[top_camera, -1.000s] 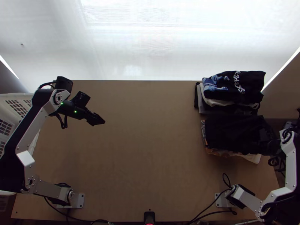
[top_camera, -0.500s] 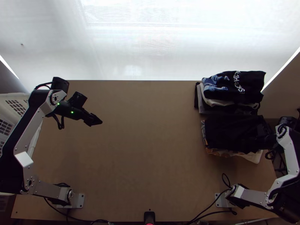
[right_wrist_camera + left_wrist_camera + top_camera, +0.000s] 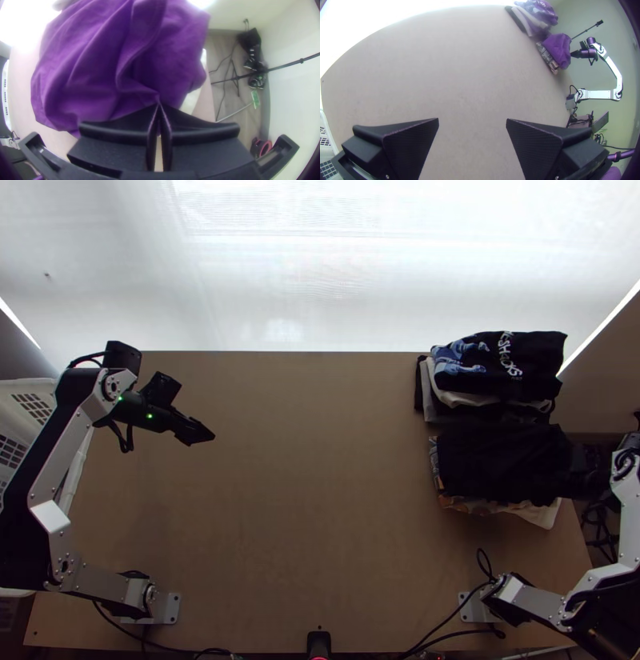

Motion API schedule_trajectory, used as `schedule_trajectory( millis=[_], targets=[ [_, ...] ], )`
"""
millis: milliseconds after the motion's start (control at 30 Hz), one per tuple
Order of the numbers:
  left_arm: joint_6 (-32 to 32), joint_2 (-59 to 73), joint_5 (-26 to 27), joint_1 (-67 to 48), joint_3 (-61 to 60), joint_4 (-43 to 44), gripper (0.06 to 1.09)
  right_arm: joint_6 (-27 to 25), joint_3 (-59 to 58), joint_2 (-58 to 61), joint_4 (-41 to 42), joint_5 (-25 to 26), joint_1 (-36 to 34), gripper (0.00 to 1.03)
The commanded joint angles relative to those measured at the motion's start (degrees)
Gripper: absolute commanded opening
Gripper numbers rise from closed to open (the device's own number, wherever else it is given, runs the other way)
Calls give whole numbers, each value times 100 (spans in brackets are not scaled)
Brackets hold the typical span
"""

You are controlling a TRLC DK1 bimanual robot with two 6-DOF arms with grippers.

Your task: Fold the t-shirt

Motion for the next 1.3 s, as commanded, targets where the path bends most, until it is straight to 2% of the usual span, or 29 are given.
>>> schedule_trajectory(
  millis=[0,333,633,800,833,867,900,933,967,1100,1267],
  targets=[
    [-6,82,13,13,103,3,104,-109,262,-237,-174,284,-461,3],
    [-24,109,22,-13,147,3,104,-83,420,247,-139,460,-1094,3],
    [-33,109,39,-31,173,-6,104,207,165,1108,63,504,-1112,3],
    [-15,82,39,22,209,-41,104,313,235,783,72,504,-1068,4],
    [2,82,39,48,209,-50,104,339,297,607,72,504,-1042,17],
    [11,82,39,57,200,-50,104,383,341,440,72,504,-989,40],
    [29,91,39,66,200,-59,104,453,402,264,72,504,-918,68],
    [38,91,39,74,200,-59,104,523,481,106,72,504,-848,90],
    [38,91,39,74,200,-59,104,559,578,-70,63,513,-743,96],
    [38,82,48,74,182,-67,104,796,1202,-544,46,565,-119,97],
    [55,56,74,74,138,-67,104,937,1808,-166,-16,557,901,94]
  ],
)
